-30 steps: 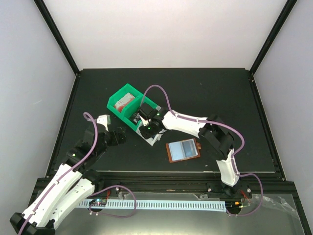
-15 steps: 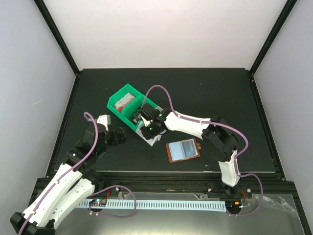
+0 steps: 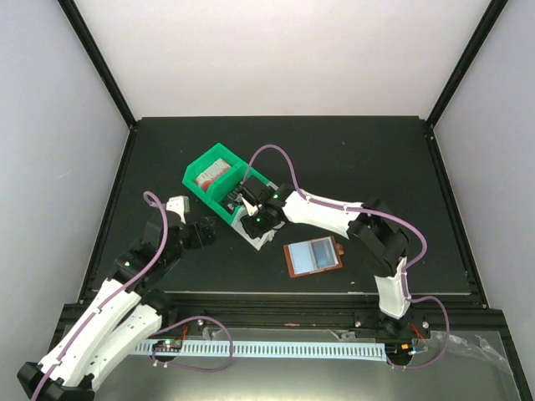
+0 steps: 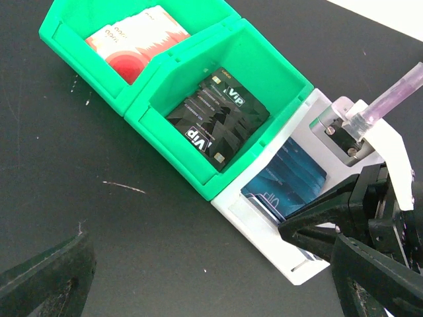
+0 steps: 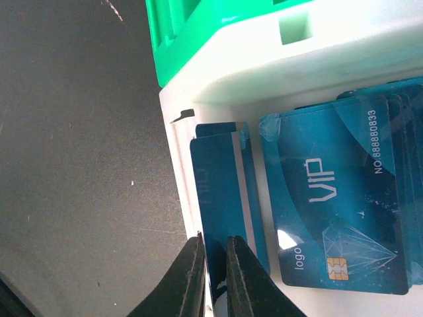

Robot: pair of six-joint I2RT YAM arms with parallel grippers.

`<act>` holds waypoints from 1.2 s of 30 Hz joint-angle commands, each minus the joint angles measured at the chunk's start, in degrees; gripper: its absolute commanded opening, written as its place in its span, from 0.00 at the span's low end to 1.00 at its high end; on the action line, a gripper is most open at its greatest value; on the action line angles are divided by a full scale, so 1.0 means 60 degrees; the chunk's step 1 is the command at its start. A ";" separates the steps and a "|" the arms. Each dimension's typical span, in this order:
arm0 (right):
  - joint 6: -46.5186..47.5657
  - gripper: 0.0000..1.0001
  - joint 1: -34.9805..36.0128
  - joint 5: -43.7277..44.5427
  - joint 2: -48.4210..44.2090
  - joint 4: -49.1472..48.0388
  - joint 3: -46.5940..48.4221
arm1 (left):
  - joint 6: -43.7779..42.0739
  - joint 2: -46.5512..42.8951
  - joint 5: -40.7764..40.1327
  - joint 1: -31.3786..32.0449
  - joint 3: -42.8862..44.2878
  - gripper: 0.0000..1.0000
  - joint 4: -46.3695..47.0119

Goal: Put the credit cards into the card holder
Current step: Pick up the credit card from the storage box.

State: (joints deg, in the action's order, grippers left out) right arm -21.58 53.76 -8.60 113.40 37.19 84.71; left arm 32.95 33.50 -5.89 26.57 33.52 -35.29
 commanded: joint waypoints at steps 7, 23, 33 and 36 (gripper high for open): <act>-0.0121 0.10 0.0049 -0.0174 -0.0468 -0.0086 -0.0057 | -0.0159 0.0058 0.0117 -0.0107 -0.0020 0.99 0.0229; -0.0172 0.02 0.0049 -0.0038 -0.0701 -0.0074 -0.0136 | -0.0156 0.0055 0.0127 -0.0122 -0.0035 0.99 0.0241; -0.0670 0.01 0.0048 0.3108 -0.1524 0.0152 0.0102 | -0.0237 0.0076 0.0416 -0.0129 -0.0027 0.99 0.0321; -0.0698 0.01 0.0049 0.3228 -0.2134 -0.0194 -0.0120 | -0.0377 0.0077 0.0823 -0.0121 -0.0020 0.99 0.0431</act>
State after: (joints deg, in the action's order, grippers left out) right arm -24.60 53.91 4.89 105.60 37.74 84.07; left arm 32.60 33.52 -4.40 26.26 33.47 -35.05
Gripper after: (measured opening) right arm 0.018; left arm 0.990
